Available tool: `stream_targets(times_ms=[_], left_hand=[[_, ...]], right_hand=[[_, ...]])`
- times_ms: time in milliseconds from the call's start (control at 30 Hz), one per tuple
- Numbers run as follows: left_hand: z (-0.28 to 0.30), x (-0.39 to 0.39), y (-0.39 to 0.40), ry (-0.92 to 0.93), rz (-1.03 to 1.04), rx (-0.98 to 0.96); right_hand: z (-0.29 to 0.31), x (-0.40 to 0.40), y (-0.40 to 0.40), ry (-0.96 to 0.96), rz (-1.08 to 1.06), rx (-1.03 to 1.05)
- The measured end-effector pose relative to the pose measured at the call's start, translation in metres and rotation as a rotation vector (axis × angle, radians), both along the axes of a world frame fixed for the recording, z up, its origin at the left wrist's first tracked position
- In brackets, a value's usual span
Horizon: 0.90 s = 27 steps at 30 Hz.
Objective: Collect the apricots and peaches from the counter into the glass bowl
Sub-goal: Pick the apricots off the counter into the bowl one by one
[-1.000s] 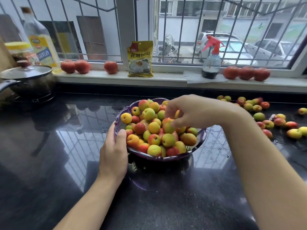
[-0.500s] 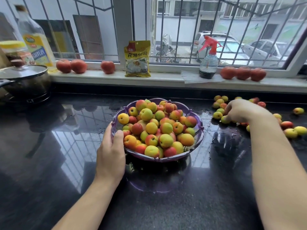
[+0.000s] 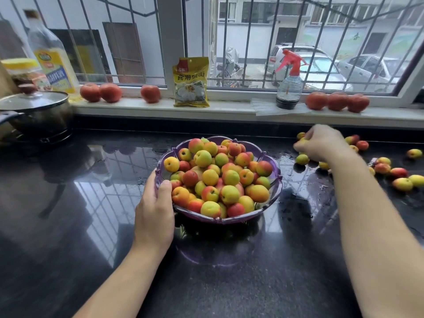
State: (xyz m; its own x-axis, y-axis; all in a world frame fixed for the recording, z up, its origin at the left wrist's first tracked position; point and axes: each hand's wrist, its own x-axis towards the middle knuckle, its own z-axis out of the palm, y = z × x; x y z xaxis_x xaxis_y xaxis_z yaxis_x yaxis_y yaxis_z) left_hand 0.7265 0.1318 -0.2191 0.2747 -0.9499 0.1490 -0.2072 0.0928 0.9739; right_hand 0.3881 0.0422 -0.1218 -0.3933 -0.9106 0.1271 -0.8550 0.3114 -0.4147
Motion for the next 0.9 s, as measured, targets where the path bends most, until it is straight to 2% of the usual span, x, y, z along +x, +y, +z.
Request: stream_targets(times_ms=[67,133,167,233,300,367,467,567,667,733,833,900], left_hand=[[0.000,0.000,-0.001,0.005,0.000,0.005],[-0.001,0.000,-0.002,0.002,0.001,0.006],[-0.001,0.000,-0.002,0.001,0.001,0.006],[-0.001,0.000,-0.002,0.002,-0.001,0.010],[0.000,0.001,-0.001,0.001,-0.002,0.020],[0.000,0.001,0.000,0.002,-0.009,0.021],[0.001,0.000,0.000,0.002,-0.005,0.010],[0.001,0.000,0.000,-0.004,-0.005,0.015],[0.002,0.000,0.000,0.003,-0.010,0.021],[0.002,-0.001,0.000,0.006,-0.012,0.022],[0.004,-0.002,0.002,-0.012,0.002,0.015],[0.004,-0.001,0.002,-0.014,0.009,0.007]], right_hand=[[0.037,0.025,0.025,-0.130,0.339,0.024],[0.058,0.056,0.050,-0.216,0.685,0.180],[0.061,0.069,0.057,-0.189,0.795,0.278],[0.056,0.089,0.059,-0.018,0.863,0.413],[0.049,0.100,0.054,0.145,0.843,0.457],[0.045,0.107,0.052,0.222,0.807,0.465],[0.047,0.107,0.053,0.199,0.791,0.488],[0.055,0.094,0.055,0.067,0.743,0.378],[0.053,0.065,0.040,-0.097,0.533,0.068],[0.037,0.042,0.018,-0.081,0.323,-0.070],[-0.004,0.009,-0.014,0.019,0.059,-0.034],[-0.028,-0.005,-0.028,0.065,-0.019,0.040]])
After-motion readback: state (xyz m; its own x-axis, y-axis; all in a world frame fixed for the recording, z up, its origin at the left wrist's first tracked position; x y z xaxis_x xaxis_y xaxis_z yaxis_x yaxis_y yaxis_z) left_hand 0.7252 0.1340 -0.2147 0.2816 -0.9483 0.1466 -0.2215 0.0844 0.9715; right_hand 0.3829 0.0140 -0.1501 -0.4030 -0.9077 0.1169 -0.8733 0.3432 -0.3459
